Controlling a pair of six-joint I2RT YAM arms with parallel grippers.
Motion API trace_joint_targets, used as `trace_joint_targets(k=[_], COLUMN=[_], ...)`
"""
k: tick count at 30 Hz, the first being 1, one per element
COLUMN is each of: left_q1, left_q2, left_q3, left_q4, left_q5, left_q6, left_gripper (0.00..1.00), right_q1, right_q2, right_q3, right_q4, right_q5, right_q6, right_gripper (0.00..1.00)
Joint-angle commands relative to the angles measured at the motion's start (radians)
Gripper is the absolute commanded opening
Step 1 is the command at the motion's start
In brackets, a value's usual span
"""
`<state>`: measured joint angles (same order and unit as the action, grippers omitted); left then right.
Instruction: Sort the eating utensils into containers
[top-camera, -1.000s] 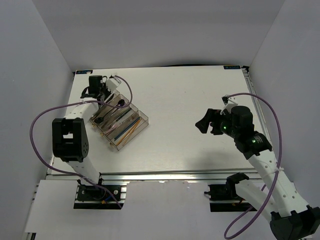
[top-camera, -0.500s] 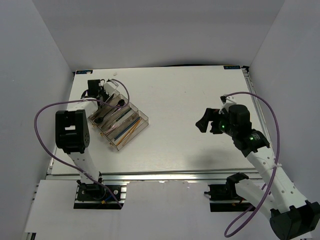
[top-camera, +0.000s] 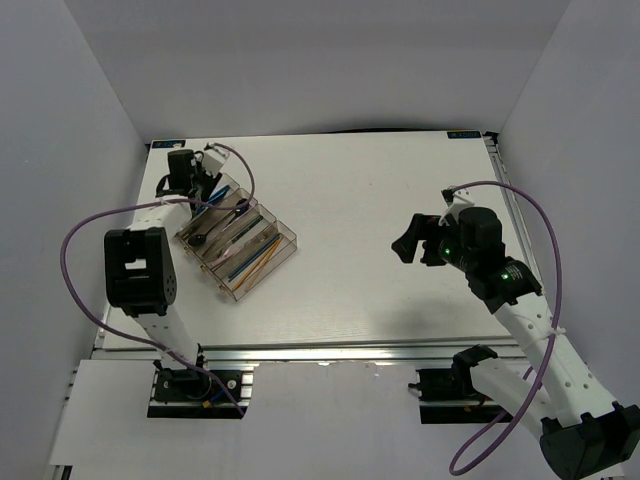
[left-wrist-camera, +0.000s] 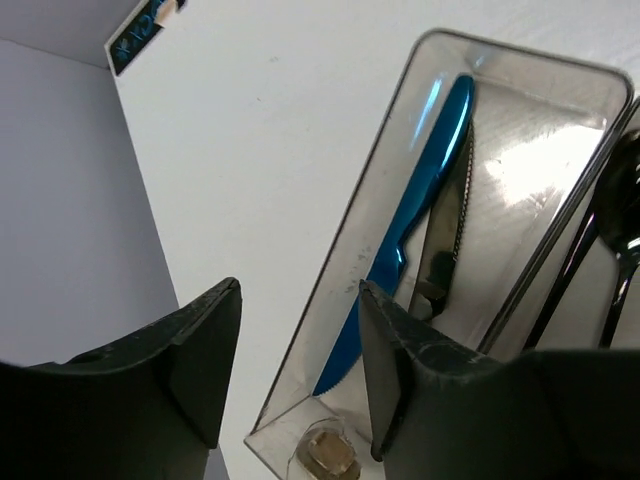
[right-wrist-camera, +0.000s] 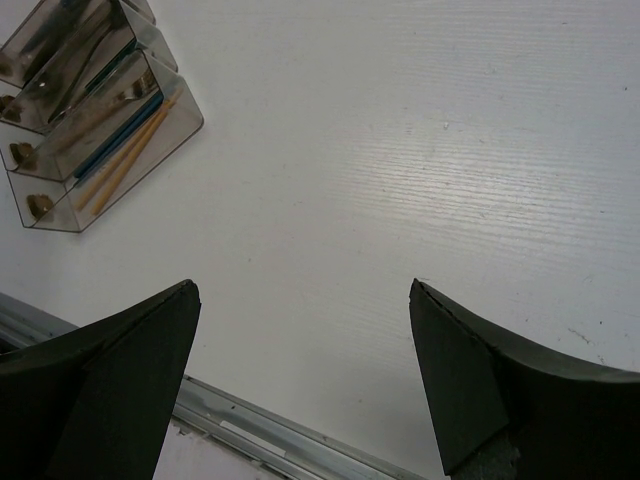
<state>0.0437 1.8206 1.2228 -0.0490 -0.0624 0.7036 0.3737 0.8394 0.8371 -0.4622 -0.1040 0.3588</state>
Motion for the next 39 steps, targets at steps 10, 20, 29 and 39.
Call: trace_joint_targets(k=[10,20,29,39], left_q1=[0.007,-0.008,-0.021,-0.073], left_q2=[-0.506,-1.085,-1.389,-1.446], left_q3=[0.058,-0.081,-0.167,-0.243], left_q4=[-0.214,-0.56,-0.655,-0.716], left_q5=[-0.362,-0.447,-0.444,-0.639], left_q6=[-0.778,-0.909,-0.986,-1.041], left_gripper=[0.98,0.98,0.98,0.98], right_q1=[0.016,0.037,0.039,0.039], right_q2=[-0.005,-0.115,-0.295,-0.327], right_q3=[0.117,0.322,0.378,0.316], right_q4=[-0.073,-0.263,-0.377,-0.391], right_q5=[0.223,0.363,0.329,0.348], right_q6=[-0.031,-0.104,-0.155,-0.153], right_gripper=[0.89,0.89,0.89,0.89])
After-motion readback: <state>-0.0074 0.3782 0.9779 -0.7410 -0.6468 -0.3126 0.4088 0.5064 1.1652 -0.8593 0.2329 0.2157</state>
